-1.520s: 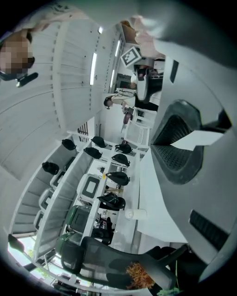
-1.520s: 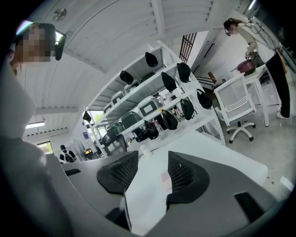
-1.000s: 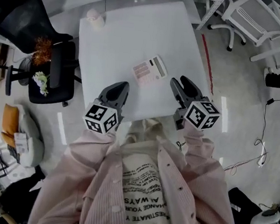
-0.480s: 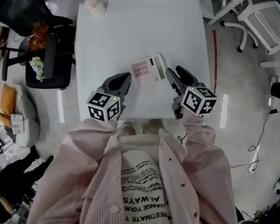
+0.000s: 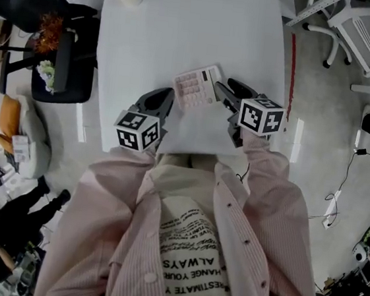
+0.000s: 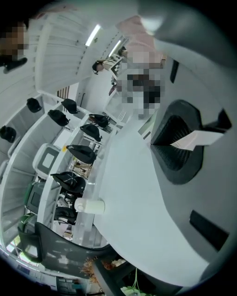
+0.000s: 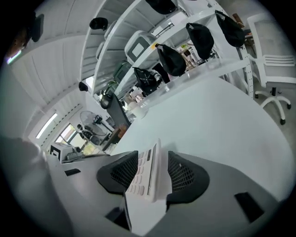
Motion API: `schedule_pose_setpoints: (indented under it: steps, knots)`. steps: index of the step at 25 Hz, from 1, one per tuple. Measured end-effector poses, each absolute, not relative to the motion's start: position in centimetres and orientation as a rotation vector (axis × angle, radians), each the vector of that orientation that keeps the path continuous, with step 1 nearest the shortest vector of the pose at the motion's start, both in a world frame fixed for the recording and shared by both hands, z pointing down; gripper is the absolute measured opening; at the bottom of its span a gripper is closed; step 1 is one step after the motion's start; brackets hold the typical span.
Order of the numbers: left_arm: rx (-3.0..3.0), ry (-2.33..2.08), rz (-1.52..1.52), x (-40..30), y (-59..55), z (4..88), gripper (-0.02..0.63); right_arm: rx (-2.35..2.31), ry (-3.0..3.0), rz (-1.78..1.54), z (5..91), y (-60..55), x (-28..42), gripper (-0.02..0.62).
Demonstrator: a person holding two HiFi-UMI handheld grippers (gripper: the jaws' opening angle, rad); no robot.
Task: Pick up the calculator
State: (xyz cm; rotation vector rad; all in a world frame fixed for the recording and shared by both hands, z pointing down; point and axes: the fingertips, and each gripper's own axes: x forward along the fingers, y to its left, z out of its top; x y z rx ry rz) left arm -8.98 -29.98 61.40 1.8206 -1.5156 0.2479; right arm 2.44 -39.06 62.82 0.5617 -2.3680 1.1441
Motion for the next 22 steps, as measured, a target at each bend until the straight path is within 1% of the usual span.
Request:
schedule_pose_setpoints:
  steps: [18, 22]
  knots:
    - [1.785, -1.415, 0.275, -9.5, -30.0, 64.2, 0.002, 0.313, -2.147, 1.255, 67.1, -36.6, -1.2, 0.17]
    - [1.786, -1.399, 0.28, -9.7, -30.1, 64.3, 0.002, 0.315, -2.126, 1.251, 67.2, -36.9, -1.4, 0.133]
